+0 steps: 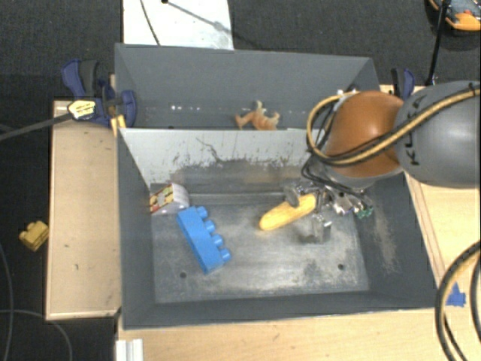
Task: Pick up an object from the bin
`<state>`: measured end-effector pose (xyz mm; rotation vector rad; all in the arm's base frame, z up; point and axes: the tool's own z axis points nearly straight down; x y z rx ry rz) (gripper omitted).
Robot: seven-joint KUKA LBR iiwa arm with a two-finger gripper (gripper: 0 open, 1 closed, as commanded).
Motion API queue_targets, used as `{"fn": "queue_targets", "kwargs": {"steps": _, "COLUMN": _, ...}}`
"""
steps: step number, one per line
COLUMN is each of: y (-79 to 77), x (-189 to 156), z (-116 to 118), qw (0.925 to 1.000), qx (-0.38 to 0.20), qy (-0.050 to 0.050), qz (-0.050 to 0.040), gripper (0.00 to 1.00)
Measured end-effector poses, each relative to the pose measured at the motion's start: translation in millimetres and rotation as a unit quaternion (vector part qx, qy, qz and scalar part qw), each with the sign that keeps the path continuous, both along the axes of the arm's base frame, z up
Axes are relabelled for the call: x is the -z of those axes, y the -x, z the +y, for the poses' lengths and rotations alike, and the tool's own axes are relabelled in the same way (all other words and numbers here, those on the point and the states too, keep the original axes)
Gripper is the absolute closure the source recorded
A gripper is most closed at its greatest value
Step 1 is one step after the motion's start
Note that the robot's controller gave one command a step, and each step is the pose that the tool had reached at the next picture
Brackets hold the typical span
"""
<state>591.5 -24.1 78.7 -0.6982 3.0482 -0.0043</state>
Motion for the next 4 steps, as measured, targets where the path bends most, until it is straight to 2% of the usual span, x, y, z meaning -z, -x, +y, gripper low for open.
{"fn": "queue_targets", "kwargs": {"steps": 1, "y": 0.6, "x": -23.9, "z": -12.8, "qw": 0.9988, "qx": 0.049, "qy": -0.001, "qz": 0.0055, "gripper": 0.00}}
{"fn": "queue_targets", "kwargs": {"steps": 2, "y": 5.4, "x": -51.0, "z": -7.8, "qw": 0.9971, "qx": 0.076, "qy": -0.001, "qz": 0.0052, "gripper": 0.00}}
{"fn": "queue_targets", "kwargs": {"steps": 3, "y": 8.6, "x": -39.6, "z": 16.9, "qw": 0.9998, "qx": -0.020, "qy": 0.000, "qz": 0.0044, "gripper": 0.00}}
{"fn": "queue_targets", "kwargs": {"steps": 4, "y": 14.7, "x": 5.6, "z": -29.9, "qw": 0.9973, "qx": -0.074, "qy": 0.001, "qz": 0.0065, "gripper": 1.00}}
